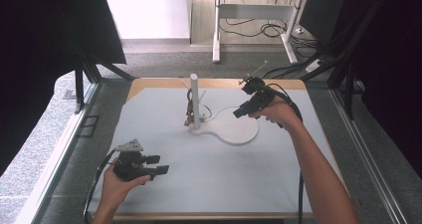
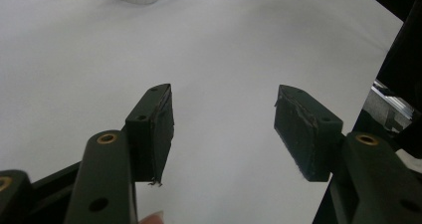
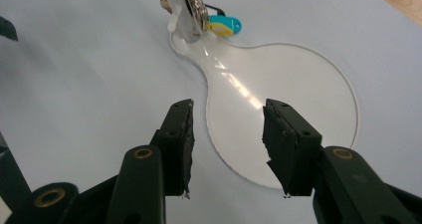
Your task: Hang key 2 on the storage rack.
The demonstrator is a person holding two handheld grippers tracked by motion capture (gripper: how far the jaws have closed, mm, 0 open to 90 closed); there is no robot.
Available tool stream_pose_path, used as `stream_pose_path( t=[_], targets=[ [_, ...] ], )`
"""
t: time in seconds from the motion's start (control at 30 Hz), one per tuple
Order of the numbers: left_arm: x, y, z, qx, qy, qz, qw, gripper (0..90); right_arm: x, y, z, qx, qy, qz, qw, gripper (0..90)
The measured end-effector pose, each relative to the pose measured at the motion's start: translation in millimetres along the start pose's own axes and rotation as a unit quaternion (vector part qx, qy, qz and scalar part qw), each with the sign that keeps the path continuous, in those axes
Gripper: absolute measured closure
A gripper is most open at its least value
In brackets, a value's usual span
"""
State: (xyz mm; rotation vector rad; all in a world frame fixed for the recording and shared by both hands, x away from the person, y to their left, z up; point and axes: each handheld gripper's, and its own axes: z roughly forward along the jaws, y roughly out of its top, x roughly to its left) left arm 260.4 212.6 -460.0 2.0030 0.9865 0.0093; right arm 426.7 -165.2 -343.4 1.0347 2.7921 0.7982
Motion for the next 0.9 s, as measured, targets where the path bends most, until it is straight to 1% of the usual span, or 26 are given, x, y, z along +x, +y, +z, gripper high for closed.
stream_pose_path(
  t=[0.23, 0.4, 0.5, 0.57, 0.67, 0.77, 0.9],
  targets=[
    [-1.8, -0.3, 2.1, 0.005, 0.002, 0.003, 1.0000, 41.2, 2.1, -39.3, -3.9, -0.024, 0.001, 0.000, 0.9997, 53.4],
    [-2.7, -0.2, 1.0, 0.006, 0.004, 0.005, 1.0000, 41.0, 2.7, -68.3, -5.3, -0.055, 0.003, 0.006, 0.9985, 52.8],
    [-2.8, -0.6, 1.0, 0.009, 0.006, 0.004, 0.9999, 40.9, 4.4, -86.2, -2.9, -0.073, 0.005, 0.005, 0.9973, 53.0],
    [-3.2, -0.7, 1.9, 0.010, 0.005, 0.005, 0.9999, 40.8, 4.5, -95.1, 2.1, -0.072, 0.005, 0.006, 0.9974, 52.9],
    [-4.1, -0.8, 3.1, 0.014, 0.005, 0.005, 0.9999, 40.7, 4.0, -102.5, 6.6, -0.070, 0.002, 0.006, 0.9976, 52.2],
    [-4.2, -0.4, 3.2, 0.012, 0.004, 0.004, 0.9999, 40.6, 5.6, -103.7, 4.6, -0.085, -0.007, 0.008, 0.9964, 49.2],
    [-3.2, 0.4, 3.4, 0.010, 0.003, 0.003, 0.9999, 40.6, 11.6, -107.6, 0.0, -0.118, -0.023, 0.005, 0.9927, 43.7]
  ],
)
